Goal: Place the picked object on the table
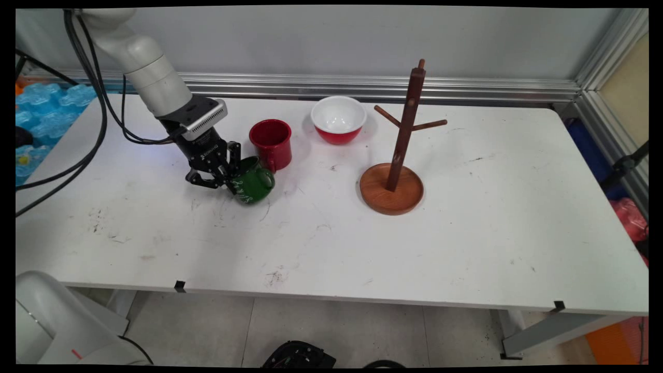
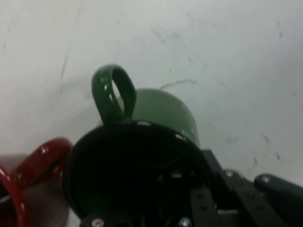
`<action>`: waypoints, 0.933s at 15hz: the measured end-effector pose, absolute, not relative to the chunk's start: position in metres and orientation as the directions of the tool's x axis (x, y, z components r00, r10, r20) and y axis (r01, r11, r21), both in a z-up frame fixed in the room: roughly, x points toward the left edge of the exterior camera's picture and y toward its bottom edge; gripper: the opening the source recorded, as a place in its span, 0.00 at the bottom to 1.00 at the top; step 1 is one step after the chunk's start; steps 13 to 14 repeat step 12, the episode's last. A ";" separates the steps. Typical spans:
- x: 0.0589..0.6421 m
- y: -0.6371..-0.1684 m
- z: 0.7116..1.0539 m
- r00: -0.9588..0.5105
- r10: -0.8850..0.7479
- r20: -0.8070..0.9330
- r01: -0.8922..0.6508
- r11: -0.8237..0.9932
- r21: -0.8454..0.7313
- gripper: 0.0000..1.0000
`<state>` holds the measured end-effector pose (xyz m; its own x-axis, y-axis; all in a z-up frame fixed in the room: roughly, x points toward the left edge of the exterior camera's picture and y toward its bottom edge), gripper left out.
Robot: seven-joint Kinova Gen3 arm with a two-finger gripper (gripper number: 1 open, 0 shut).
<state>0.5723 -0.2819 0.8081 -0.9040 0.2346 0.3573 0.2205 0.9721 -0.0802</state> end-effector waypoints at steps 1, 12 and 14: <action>0.572 -0.281 0.805 -0.903 0.239 0.358 0.227 0.971 -0.078 0.00; 0.560 -0.280 0.785 -0.880 0.280 0.382 0.278 0.959 -0.063 1.00; 0.560 -0.280 0.785 -0.880 0.280 0.382 0.278 0.959 -0.063 1.00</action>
